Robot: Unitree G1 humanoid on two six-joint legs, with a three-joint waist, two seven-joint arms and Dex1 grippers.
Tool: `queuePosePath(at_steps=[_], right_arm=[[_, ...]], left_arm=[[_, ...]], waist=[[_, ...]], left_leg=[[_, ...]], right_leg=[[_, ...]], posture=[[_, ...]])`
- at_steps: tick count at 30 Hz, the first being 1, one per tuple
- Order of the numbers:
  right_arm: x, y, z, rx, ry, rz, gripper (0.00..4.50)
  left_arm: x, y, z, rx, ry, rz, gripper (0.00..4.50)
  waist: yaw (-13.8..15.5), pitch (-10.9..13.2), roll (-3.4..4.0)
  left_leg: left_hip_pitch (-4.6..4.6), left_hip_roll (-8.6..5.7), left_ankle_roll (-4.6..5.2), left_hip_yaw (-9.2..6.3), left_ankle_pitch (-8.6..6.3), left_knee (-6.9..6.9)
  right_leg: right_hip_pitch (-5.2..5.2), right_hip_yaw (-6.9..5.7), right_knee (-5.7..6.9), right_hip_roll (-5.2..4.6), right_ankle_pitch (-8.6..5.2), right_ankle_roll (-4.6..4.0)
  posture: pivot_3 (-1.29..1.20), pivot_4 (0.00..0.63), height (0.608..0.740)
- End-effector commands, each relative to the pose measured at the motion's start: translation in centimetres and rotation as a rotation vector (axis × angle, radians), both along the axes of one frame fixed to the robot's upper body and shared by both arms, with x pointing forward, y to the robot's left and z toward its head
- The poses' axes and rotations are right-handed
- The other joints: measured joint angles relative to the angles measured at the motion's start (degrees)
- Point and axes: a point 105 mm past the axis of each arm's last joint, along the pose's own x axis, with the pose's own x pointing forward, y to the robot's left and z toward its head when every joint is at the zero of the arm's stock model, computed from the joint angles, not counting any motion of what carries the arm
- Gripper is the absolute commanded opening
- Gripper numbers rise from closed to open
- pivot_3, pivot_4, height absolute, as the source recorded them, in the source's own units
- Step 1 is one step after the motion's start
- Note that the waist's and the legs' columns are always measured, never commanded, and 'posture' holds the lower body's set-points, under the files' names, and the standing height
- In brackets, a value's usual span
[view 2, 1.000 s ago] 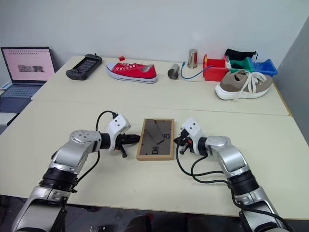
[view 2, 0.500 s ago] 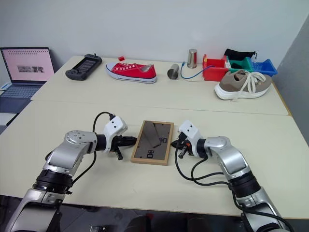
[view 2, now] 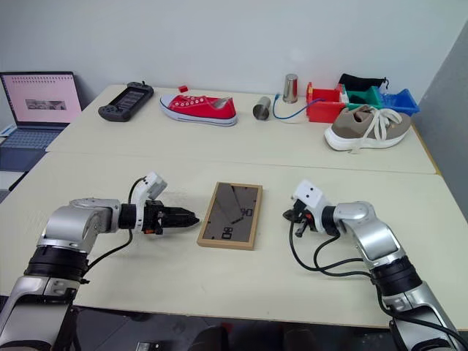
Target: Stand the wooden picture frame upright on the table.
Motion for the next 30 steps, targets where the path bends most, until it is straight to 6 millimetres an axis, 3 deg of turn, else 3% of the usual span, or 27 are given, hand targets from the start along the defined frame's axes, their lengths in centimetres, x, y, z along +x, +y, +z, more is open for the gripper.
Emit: queuePosePath(at_steps=[1,7,14,19,30], right_arm=[[0.7,0.4,1.7,0.022,-0.062,0.015,0.00],[0.4,0.3,1.5,0.029,-0.060,0.004,0.00],[0.1,0.7,1.2,0.032,-0.053,0.007,0.00],[-0.1,1.4,1.1,0.037,-0.050,0.017,0.00],[-0.6,2.5,1.1,0.030,-0.050,0.055,0.00]], left_arm=[[0.0,-0.8,1.5,-0.105,0.139,0.003,3.31],[-0.5,-1.4,2.2,-0.202,0.300,-0.012,4.46],[-0.4,-1.0,0.0,-0.149,0.361,0.006,4.46],[-0.2,-1.9,-0.2,-0.193,0.268,-0.090,4.46],[-1.2,-2.5,-1.7,-0.192,0.424,-0.126,4.46]], waist=[[0.0,0.0,0.00],[-0.1,0.0,0.00],[-0.1,0.0,0.00],[0.0,0.0,0.00],[0.2,0.0,0.00]], left_leg=[[0.00,0.00,0.00,0.01,0.00,0.00],[0.00,0.01,-0.01,-0.02,0.00,-0.02],[0.01,0.01,-0.01,0.00,0.01,-0.01],[0.01,0.00,-0.01,0.00,0.01,0.00],[0.01,-0.03,-0.01,0.00,0.01,0.00]], right_leg=[[0.01,0.01,0.00,0.00,0.00,0.00],[-0.01,-0.03,0.02,0.00,0.00,-0.01],[-0.01,-0.02,0.02,-0.01,0.00,-0.01],[0.00,-0.01,0.01,-0.02,0.00,-0.01],[0.04,-0.01,0.01,-0.03,0.00,-0.01]], posture=[[0.00,0.150,0.740],[0.00,0.150,0.740],[0.00,0.150,0.740],[0.00,0.150,0.740],[0.00,0.150,0.740]])
